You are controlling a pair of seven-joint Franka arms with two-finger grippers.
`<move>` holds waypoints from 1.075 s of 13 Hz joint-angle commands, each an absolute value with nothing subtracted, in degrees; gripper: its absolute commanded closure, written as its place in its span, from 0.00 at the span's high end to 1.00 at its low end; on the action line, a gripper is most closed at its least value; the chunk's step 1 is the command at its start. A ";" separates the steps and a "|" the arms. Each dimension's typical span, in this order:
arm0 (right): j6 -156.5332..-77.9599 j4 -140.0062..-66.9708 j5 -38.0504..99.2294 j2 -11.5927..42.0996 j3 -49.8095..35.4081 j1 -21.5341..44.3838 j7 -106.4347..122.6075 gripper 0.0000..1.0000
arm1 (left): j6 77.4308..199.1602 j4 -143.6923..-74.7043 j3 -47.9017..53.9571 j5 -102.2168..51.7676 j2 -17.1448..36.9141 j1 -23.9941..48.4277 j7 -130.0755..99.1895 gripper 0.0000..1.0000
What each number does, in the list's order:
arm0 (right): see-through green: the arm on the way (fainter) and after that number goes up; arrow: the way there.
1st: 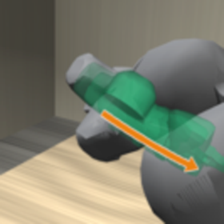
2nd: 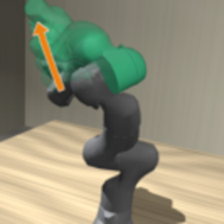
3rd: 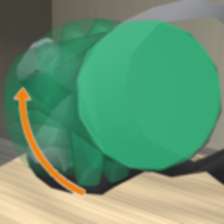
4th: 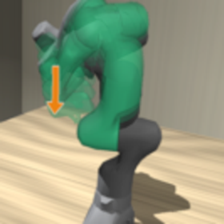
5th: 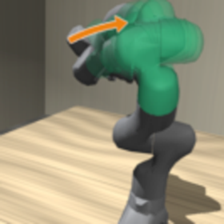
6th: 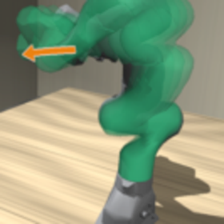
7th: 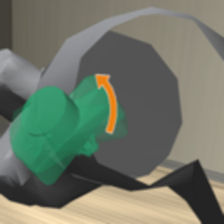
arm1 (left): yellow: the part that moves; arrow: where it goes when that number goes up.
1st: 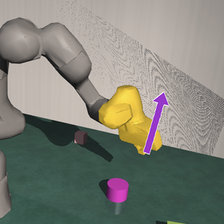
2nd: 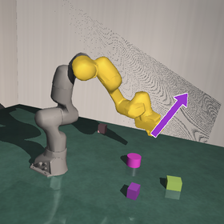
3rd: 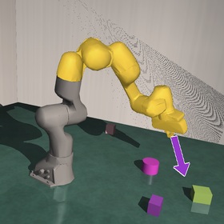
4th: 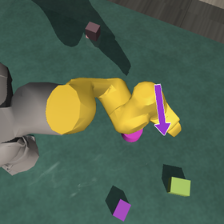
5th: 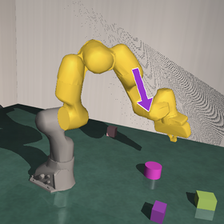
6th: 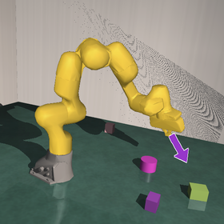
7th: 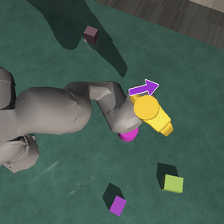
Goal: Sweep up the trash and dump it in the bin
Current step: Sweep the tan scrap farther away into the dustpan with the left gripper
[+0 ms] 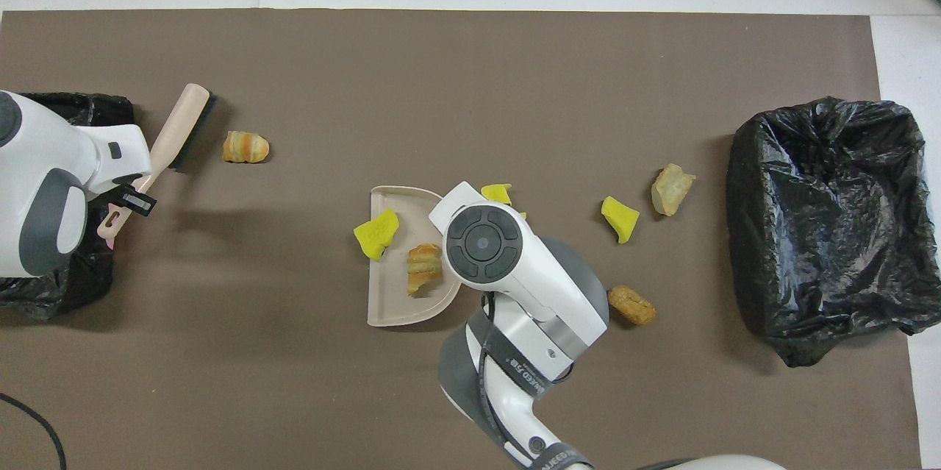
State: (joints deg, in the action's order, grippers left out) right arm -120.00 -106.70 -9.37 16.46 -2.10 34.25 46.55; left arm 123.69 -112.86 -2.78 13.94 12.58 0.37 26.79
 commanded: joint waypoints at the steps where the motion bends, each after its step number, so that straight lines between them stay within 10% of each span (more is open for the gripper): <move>1: -120.49 -107.05 -10.90 16.17 -2.37 34.01 44.12 0.00 | 121.64 -114.94 -1.76 15.03 10.91 0.70 31.20 0.00; 14: -124.54 -108.54 -10.81 16.61 -2.46 32.52 44.82 0.00 | 114.96 -130.52 -1.41 2.56 -0.44 25.74 12.60 0.00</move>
State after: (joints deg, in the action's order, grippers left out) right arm -122.90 -107.53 -9.37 16.93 -2.03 33.21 46.23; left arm 114.97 -128.32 -0.56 4.82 1.36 22.70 16.83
